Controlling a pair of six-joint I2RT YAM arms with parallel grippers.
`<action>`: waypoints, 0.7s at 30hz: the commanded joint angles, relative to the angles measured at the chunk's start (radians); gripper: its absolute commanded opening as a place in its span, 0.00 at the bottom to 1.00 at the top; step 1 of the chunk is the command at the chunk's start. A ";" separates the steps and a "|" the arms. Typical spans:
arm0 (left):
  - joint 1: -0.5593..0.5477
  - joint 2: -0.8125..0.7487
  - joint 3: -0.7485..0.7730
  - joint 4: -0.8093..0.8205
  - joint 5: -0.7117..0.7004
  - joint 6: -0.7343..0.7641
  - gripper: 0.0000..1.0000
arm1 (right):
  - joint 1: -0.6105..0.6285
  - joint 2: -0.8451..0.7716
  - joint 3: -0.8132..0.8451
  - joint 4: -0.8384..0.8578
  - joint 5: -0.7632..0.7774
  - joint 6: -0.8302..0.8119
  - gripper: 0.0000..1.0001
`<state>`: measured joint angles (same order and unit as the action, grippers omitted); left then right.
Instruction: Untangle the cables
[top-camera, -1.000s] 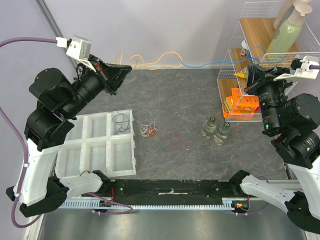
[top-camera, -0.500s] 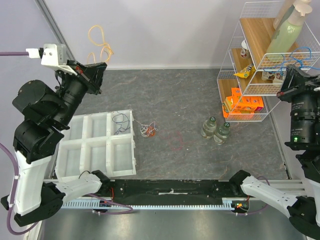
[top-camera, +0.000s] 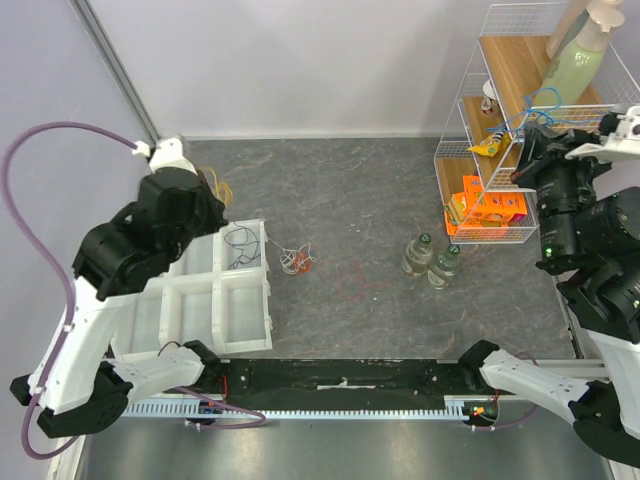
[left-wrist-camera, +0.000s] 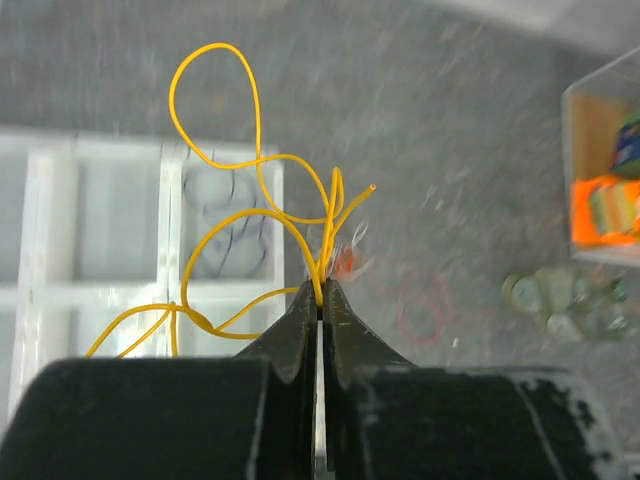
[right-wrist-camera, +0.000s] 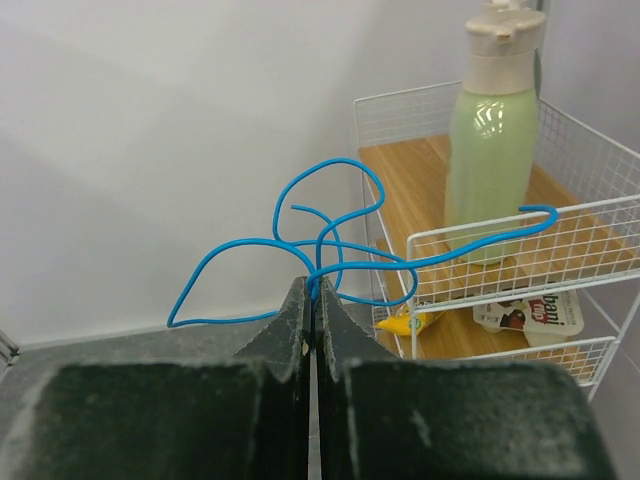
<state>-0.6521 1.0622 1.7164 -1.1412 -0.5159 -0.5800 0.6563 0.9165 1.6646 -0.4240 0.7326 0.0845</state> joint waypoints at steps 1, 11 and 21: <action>-0.001 -0.011 -0.128 -0.302 0.100 -0.297 0.02 | -0.003 0.031 -0.019 0.028 -0.042 -0.022 0.00; -0.001 -0.031 -0.468 -0.299 0.407 -0.380 0.02 | -0.003 0.110 -0.065 0.079 -0.185 0.038 0.00; 0.031 0.068 -0.620 -0.370 0.425 -0.532 0.02 | -0.004 0.088 -0.095 0.093 -0.220 0.044 0.00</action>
<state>-0.6437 1.1023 1.1507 -1.3491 -0.0994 -1.0016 0.6563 1.0363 1.5768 -0.3885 0.5346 0.1204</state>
